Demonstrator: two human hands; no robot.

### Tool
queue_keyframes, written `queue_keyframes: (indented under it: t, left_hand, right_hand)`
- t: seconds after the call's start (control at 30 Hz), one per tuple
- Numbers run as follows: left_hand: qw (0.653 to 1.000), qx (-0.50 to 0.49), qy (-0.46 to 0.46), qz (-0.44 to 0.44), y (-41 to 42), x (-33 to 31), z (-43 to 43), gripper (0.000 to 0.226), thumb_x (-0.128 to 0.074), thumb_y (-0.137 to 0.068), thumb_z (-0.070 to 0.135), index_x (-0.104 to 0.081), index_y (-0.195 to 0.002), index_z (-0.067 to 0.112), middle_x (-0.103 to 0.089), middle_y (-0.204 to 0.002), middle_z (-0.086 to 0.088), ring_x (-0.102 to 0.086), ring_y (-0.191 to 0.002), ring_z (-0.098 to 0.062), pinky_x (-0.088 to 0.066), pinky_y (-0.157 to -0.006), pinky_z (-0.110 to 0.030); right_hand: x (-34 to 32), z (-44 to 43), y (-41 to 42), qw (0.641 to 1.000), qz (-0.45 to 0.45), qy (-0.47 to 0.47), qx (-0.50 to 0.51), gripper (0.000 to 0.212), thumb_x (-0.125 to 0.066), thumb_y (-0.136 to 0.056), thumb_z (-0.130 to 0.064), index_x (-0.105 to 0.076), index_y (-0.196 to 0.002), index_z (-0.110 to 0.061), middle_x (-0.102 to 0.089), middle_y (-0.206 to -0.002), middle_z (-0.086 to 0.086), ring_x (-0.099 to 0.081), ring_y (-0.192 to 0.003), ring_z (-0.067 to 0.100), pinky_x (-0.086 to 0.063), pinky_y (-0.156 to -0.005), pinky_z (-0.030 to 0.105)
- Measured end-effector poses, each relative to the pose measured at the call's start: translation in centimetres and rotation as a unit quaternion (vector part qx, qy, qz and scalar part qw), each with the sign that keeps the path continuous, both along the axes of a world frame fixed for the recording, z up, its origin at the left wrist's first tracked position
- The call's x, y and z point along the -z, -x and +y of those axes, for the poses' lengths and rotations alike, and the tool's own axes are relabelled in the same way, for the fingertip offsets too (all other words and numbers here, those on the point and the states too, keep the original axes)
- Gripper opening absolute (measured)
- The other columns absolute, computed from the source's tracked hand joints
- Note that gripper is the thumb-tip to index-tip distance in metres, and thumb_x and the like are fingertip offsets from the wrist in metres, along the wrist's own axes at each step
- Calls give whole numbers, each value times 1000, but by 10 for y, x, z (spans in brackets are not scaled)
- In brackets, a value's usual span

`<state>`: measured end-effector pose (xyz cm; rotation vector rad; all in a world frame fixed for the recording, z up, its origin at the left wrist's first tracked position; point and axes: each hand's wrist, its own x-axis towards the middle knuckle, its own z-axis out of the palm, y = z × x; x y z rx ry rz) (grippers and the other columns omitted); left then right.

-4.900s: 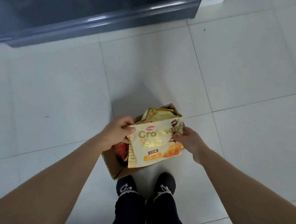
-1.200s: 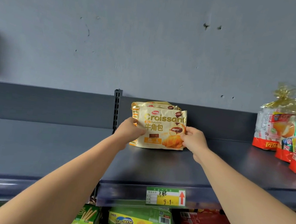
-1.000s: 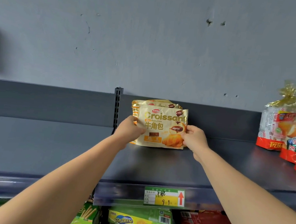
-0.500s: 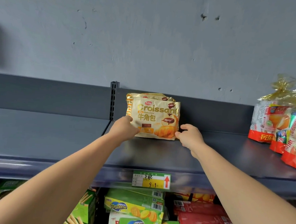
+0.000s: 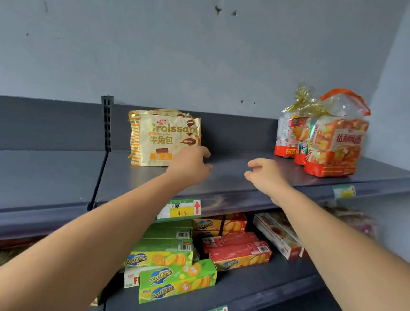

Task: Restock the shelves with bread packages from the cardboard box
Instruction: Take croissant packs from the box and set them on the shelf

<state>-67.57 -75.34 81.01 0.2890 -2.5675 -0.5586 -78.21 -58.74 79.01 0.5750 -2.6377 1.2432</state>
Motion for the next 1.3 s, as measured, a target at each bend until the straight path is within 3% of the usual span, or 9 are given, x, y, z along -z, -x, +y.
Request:
queue_keyframes:
  t: [0.2,0.4,0.53,0.7,0.87,1.07,1.2,1.3]
  left_hand:
    - [992,121,42,-14,-13,28,50,41,-56,-93,20,-54,-133,11,-54,-137,-8,-49,-127,-25,-39,-103,-34]
    - [977,192,93,-25,-35,65,101,31,-57,-89,17,-62,-119,11,-60,-121,-11,-56,-112,-32,-50,-91,-44]
    - [962,232,134,-58,-56,94,134,27,-55,-85,12,-63,-111,10,-60,-112,-11,-57,-106,-32,-51,-87,-42]
    - [943,277,158,-101,-88,127,180,28,-53,-89,18,-60,-115,10,-58,-120,-13,-56,-110,-34,-50,-89,-41]
    - [927,316,156,-129,-137,162,236,31,-54,-93,18,-57,-122,9,-55,-126,-11,-50,-119,-30,-47,-93,-41]
    - [901,366,159,-172,-209,207,305,29,-52,-93,16,-56,-121,9,-53,-121,-10,-52,-114,-30,-47,-87,-38]
    - [878,398,185,-191,-249,234,343,30,-52,-95,18,-55,-124,11,-52,-129,-9,-52,-117,-28,-47,-86,-38]
    - [857,428,204,-200,-271,252,367,35,-51,-97,20,-51,-131,12,-52,-131,-8,-51,-118,-27,-47,-90,-36]
  right_hand:
    - [23,73,-53,991,-15,-50,120,37,-65,-88,-19,-61,-124,-17,-59,-132,3,-53,-123,23,-43,-103,37]
    - [58,144,-113,971,-49,-120,199,39,-66,-84,-20,-63,-122,-24,-63,-128,0,-59,-115,23,-47,-100,36]
    - [81,194,-156,960,-79,-129,235,42,-62,-85,-14,-60,-127,-17,-60,-131,5,-56,-119,25,-45,-101,35]
    - [114,254,-212,943,-122,-143,273,46,-59,-88,-15,-55,-134,-17,-51,-141,6,-48,-129,22,-38,-107,32]
    - [146,309,-282,932,-157,-155,287,43,-60,-89,-15,-56,-131,-17,-51,-140,5,-47,-128,22,-37,-102,25]
    - [188,363,-376,910,-194,-187,314,36,-57,-89,-11,-61,-124,-13,-58,-132,6,-53,-118,26,-44,-95,30]
    - [217,398,-433,884,-234,-201,352,43,-58,-91,-17,-54,-133,-23,-49,-142,0,-45,-130,24,-38,-101,33]
    - [239,420,-469,869,-263,-200,369,46,-60,-89,-16,-54,-134,-22,-51,-141,2,-45,-130,24,-41,-102,33]
